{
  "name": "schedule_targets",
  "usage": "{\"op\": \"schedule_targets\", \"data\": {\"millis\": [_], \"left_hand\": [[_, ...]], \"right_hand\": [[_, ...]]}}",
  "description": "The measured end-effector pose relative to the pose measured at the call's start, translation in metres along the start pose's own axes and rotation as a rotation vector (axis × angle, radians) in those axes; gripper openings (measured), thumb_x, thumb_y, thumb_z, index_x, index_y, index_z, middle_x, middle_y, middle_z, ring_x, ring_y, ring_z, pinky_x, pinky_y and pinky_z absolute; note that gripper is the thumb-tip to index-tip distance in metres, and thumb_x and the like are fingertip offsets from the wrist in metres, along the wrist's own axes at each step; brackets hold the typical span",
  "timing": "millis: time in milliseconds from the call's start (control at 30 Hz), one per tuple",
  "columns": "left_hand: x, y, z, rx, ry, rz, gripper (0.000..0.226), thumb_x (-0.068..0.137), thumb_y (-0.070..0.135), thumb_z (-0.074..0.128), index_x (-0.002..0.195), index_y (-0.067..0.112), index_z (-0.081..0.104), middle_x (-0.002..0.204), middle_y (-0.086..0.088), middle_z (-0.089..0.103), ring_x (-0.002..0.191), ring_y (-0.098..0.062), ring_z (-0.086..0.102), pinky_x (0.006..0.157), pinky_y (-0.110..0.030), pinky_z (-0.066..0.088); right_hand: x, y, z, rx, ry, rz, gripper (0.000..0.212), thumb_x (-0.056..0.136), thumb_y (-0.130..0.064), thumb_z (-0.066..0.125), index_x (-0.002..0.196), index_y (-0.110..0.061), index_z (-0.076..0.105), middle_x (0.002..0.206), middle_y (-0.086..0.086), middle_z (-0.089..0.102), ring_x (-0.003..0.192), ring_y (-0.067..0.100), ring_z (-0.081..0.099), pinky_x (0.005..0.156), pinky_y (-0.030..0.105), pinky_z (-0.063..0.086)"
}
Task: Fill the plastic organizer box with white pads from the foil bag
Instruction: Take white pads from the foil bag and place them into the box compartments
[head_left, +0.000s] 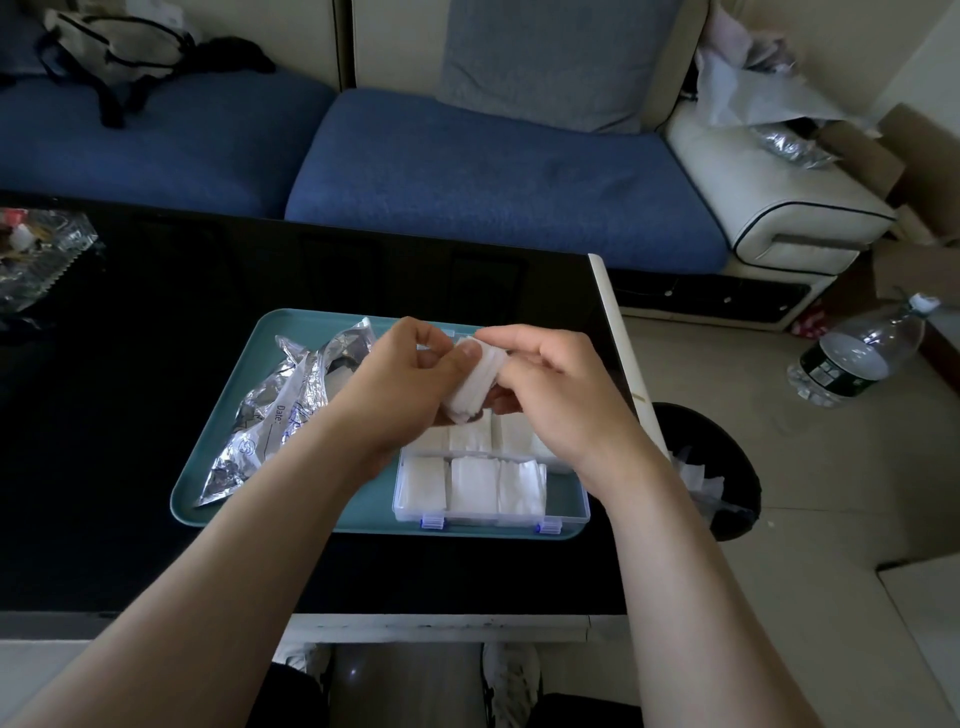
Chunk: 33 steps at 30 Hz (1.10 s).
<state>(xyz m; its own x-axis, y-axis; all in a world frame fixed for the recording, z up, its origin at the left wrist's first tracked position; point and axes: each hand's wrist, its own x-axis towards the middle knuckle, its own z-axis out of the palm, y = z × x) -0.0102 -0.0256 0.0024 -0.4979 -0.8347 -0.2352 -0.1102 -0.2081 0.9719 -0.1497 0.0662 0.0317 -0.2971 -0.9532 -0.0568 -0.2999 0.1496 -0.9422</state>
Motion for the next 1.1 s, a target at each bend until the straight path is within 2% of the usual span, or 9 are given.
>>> {"op": "schedule_targets", "data": {"millis": [100,233,300,533,633,733,867,1000,1100], "left_hand": [[-0.006,0.004,0.005,-0.034,-0.100,-0.088,0.029,0.108,0.030,0.058,0.117,0.002,0.061,0.103,-0.020,0.076,0.078,-0.024,0.076,0.069,-0.039,0.064],[-0.006,0.003,0.008,-0.059,-0.182,-0.185,0.040,0.112,0.031,0.050,0.112,-0.003,0.071,0.110,-0.028,0.075,0.097,-0.036,0.074,0.092,-0.057,0.061],[-0.005,0.004,0.008,-0.100,-0.167,-0.244,0.043,0.112,0.035,0.049,0.117,-0.002,0.070,0.111,-0.025,0.076,0.094,-0.033,0.074,0.090,-0.059,0.062],[-0.014,0.017,0.014,-0.366,-0.214,-0.477,0.050,0.113,0.044,0.035,0.128,0.009,0.068,0.107,-0.014,0.078,0.086,-0.028,0.077,0.080,-0.052,0.065],[-0.012,0.016,0.017,-0.389,-0.220,-0.477,0.051,0.113,0.046,0.036,0.128,0.010,0.067,0.110,-0.014,0.076,0.092,-0.027,0.074,0.081,-0.049,0.064],[-0.009,0.013,0.022,-0.399,-0.181,-0.482,0.057,0.111,0.051,0.037,0.127,0.005,0.068,0.102,-0.014,0.073,0.087,-0.023,0.069,0.082,-0.046,0.062],[-0.007,0.006,0.028,-0.324,-0.165,-0.427,0.056,0.111,0.052,0.038,0.124,0.007,0.069,0.113,-0.013,0.075,0.094,-0.028,0.065,0.086,-0.050,0.063],[-0.008,0.005,0.035,-0.191,-0.194,-0.375,0.057,0.111,0.052,0.037,0.123,0.006,0.068,0.097,-0.016,0.066,0.067,-0.021,0.050,0.073,-0.042,0.056],[-0.010,0.002,0.040,-0.012,-0.223,-0.326,0.062,0.112,0.055,0.029,0.120,0.008,0.068,0.087,-0.012,0.072,0.070,-0.023,0.061,0.077,-0.040,0.055]], "right_hand": [[-0.005,-0.003,0.003,-0.226,-0.039,-0.080,0.031,0.081,-0.023,0.085,0.109,-0.031,0.073,0.095,-0.011,0.076,0.088,0.001,0.072,0.070,0.017,0.058],[-0.005,0.005,0.010,-0.502,0.001,-0.105,0.055,0.066,-0.034,0.097,0.115,-0.028,0.073,0.097,-0.014,0.072,0.086,0.001,0.067,0.073,0.020,0.057],[-0.004,0.007,0.009,-0.535,0.030,-0.109,0.051,0.066,-0.038,0.097,0.110,-0.026,0.074,0.093,-0.012,0.072,0.082,0.002,0.067,0.070,0.024,0.058],[-0.008,0.006,-0.002,-0.385,0.102,-0.172,0.056,0.072,-0.037,0.096,0.122,-0.029,0.073,0.100,-0.018,0.069,0.095,-0.012,0.061,0.068,0.005,0.048],[-0.008,0.008,-0.003,-0.457,0.094,-0.201,0.052,0.072,-0.041,0.095,0.118,-0.029,0.073,0.102,-0.017,0.066,0.103,-0.001,0.058,0.071,0.009,0.047],[-0.009,0.009,-0.004,-0.490,0.041,-0.191,0.038,0.074,-0.042,0.089,0.105,-0.027,0.071,0.095,-0.013,0.066,0.091,0.004,0.060,0.066,0.011,0.045],[-0.012,0.012,-0.009,-0.342,0.037,-0.147,0.013,0.093,-0.024,0.070,0.104,-0.018,0.074,0.095,-0.010,0.071,0.095,-0.002,0.061,0.071,0.009,0.049],[-0.009,0.022,-0.014,-0.328,0.115,-0.122,0.022,0.097,-0.016,0.072,0.117,-0.021,0.078,0.104,-0.014,0.077,0.097,-0.008,0.068,0.071,0.000,0.045],[-0.008,0.027,-0.023,-0.206,0.165,-0.046,0.027,0.091,-0.008,0.075,0.110,-0.026,0.080,0.097,-0.013,0.078,0.091,-0.006,0.071,0.066,0.001,0.046]]}}
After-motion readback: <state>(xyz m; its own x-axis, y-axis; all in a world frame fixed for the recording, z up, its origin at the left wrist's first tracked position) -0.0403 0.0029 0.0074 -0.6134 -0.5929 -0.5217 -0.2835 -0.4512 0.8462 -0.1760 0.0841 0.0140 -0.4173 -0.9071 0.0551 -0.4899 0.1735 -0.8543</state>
